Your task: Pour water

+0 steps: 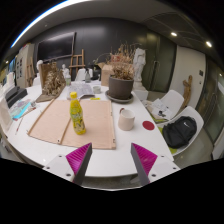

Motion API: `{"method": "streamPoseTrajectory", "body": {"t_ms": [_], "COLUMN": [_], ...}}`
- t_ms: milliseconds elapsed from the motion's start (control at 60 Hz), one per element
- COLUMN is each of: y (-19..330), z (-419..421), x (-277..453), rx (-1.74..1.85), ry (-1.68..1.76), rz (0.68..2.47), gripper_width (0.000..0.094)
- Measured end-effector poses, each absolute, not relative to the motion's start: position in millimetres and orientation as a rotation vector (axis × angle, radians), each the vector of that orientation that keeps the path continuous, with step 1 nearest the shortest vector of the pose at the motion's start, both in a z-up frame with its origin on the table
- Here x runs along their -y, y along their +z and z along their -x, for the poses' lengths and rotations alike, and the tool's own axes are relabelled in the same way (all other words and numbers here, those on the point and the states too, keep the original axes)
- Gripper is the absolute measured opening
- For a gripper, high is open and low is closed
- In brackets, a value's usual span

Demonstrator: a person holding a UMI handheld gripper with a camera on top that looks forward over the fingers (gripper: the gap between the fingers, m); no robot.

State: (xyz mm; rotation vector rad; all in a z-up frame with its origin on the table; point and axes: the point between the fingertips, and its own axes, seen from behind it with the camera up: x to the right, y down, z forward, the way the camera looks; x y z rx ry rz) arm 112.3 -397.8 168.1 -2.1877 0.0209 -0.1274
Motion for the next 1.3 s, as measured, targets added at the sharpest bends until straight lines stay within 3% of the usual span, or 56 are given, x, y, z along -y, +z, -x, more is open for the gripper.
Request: {"method": "streamPoseTrajectory", "body": {"t_ms": [300, 517, 617, 717, 800, 933, 1100, 1300], "y": [113, 64, 51, 54, 52, 51, 70, 143], "z": [21, 50, 48, 39, 40, 40, 37, 33], "x": [284, 184, 155, 142, 141, 139, 140, 135], "rx": [0.022, -0.048, -0.114, -0.155, -0.145, -0.113, -0.108, -0.29], "ry": [-0.036, -0.023, -0.033, -0.063, -0.061, -0.07, -0.066, 0.227], "rz": [2.091, 2.017, 1.997, 1.958, 1.959, 1.974, 1.98, 1.914], "gripper_width": [0.0802, 0.079, 0.0723, 0.0491, 0.0455, 0.0318, 0.0277, 0.0275]}}
